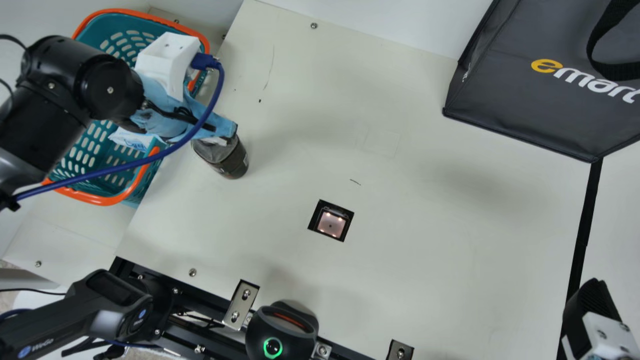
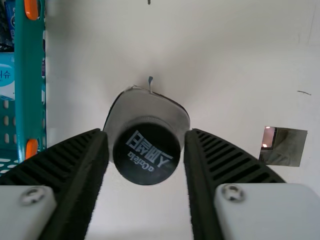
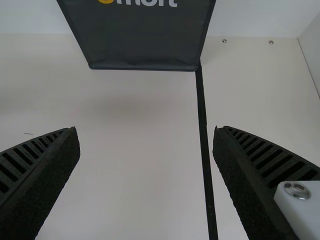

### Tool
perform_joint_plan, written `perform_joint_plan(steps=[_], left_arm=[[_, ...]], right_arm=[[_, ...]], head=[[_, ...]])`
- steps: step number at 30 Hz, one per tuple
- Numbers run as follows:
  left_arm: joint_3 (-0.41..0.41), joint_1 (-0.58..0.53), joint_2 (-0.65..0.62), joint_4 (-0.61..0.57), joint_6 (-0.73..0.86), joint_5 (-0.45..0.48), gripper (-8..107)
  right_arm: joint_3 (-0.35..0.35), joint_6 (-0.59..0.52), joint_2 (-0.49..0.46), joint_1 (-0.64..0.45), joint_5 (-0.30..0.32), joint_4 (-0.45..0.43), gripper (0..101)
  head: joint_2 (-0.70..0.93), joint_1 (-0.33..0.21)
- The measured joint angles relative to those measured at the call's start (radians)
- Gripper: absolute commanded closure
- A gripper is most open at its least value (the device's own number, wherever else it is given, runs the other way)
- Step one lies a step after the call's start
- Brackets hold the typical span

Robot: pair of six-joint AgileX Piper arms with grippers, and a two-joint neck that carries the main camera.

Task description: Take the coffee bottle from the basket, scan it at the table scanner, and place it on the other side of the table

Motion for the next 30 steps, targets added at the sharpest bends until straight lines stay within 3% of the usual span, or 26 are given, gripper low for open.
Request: perform_joint_plan(steps=[10,20,30], left_arm=[[-0.023,0.008,-0.023,-0.011,0.023,0.0,9],[-0.071,0.057,-0.112,-0.052,0.097,0.002,9],[-0.045,0.079,-0.26,-0.078,0.153,0.002,9]], right_arm=[[0.0,0.0,0.0,0.0,0.0,0.0,6],[0.0,0.0,0.0,0.0,0.0,0.0,6],[0.0,0.0,0.0,0.0,0.0,0.0,6]], head=[[-0.002,0.0],[0.0,0.0],[0.0,0.0]])
